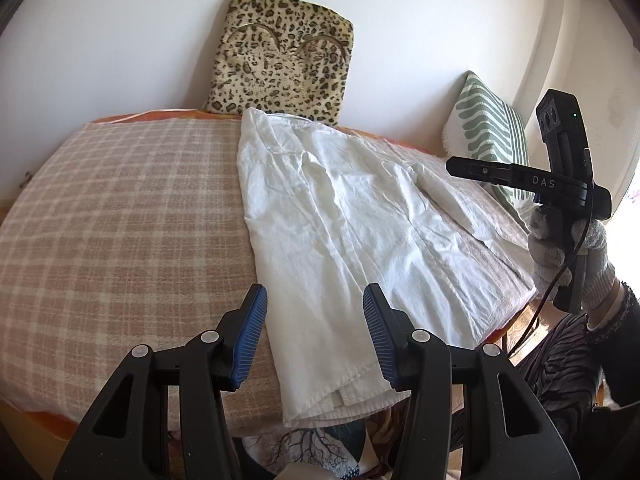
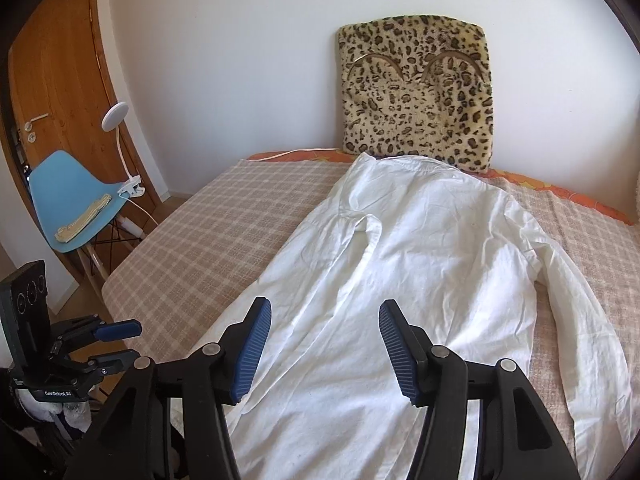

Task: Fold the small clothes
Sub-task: 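Withdraw the left gripper and move the right gripper toward the other sleeve, then grasp the white sleeve with the right gripper and lift it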

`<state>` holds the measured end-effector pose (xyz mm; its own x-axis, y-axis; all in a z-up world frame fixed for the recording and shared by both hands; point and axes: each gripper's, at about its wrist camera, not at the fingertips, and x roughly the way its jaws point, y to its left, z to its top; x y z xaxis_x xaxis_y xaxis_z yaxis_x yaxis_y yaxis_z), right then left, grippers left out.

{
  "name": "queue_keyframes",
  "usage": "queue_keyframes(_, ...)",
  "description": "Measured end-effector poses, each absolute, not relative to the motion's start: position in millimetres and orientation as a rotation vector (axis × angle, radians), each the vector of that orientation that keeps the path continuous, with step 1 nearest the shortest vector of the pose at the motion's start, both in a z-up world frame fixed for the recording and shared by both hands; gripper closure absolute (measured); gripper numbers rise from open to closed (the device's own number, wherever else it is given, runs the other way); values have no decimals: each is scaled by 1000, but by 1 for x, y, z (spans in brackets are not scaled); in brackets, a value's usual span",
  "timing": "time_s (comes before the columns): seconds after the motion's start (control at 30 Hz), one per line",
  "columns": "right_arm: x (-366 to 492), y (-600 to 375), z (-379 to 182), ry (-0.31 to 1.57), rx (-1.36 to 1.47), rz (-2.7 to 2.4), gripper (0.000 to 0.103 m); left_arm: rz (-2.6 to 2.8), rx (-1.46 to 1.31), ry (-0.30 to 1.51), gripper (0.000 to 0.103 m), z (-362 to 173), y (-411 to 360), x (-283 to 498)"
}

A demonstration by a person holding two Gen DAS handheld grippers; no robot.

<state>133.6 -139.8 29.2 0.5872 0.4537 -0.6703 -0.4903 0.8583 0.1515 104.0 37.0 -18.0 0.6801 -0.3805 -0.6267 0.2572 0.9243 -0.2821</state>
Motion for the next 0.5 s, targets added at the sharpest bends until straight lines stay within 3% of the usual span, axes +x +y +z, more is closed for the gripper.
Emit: queue_keyframes(0.5, 105, -348, 44, 769, 191, 113, 39, -631, -153, 800, 54, -6, -62, 152)
